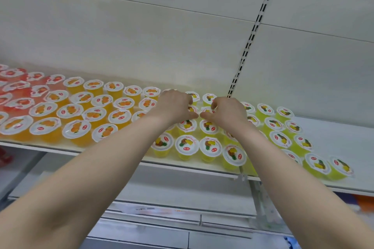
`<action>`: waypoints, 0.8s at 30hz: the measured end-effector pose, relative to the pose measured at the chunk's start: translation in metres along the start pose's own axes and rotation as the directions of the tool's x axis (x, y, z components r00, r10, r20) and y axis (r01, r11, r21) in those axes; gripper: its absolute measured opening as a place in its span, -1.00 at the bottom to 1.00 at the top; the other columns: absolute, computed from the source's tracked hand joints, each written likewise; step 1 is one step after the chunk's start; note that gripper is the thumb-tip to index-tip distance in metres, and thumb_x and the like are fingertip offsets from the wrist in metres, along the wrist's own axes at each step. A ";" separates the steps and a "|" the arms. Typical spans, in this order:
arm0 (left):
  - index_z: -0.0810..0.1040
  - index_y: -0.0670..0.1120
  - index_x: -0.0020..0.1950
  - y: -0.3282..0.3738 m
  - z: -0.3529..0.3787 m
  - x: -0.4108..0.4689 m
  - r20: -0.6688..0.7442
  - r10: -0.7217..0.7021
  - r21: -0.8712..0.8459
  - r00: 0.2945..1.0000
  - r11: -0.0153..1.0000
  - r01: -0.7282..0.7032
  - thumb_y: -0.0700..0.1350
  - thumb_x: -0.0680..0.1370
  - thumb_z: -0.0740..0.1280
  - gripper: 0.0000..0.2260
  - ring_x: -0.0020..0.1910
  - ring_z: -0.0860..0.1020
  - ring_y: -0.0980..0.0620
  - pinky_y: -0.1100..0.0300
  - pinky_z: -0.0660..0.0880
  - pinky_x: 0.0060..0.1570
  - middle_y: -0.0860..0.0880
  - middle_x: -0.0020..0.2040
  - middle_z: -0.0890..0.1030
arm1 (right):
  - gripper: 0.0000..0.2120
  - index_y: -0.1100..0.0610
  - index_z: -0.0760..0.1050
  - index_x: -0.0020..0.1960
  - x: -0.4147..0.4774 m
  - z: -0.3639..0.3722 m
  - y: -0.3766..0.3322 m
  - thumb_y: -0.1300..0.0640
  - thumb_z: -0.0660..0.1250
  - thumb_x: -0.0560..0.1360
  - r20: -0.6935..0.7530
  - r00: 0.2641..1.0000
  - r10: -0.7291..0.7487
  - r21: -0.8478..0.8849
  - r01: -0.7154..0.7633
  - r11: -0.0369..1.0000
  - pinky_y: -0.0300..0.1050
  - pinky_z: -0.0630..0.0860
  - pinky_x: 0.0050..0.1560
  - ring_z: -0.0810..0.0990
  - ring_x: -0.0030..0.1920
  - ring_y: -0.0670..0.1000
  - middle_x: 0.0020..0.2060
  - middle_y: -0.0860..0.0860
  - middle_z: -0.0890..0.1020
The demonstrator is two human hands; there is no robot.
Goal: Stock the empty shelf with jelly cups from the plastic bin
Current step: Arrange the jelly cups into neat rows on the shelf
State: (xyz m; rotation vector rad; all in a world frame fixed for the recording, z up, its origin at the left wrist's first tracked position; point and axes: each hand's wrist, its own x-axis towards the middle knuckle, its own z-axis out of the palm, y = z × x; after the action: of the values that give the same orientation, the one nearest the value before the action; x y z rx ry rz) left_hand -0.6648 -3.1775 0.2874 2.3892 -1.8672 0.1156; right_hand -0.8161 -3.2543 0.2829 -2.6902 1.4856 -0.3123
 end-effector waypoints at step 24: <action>0.55 0.08 0.29 -0.014 0.014 0.066 -0.011 0.053 0.004 0.999 0.999 -0.053 0.26 0.51 0.29 -0.56 0.13 0.53 -0.07 0.08 0.43 0.12 0.01 0.12 0.65 | -0.59 0.03 0.54 0.18 0.060 0.002 0.005 -0.18 0.36 0.44 0.039 0.999 0.015 -0.034 -0.014 0.999 -0.02 0.42 0.06 0.51 0.17 0.13 -0.03 0.02 0.66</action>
State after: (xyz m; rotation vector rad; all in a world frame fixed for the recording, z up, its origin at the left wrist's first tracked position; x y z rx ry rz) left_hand -0.6359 -3.2393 0.2815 2.3374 -1.9272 0.1359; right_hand -0.7889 -3.3078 0.2896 -2.6937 1.5127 -0.2350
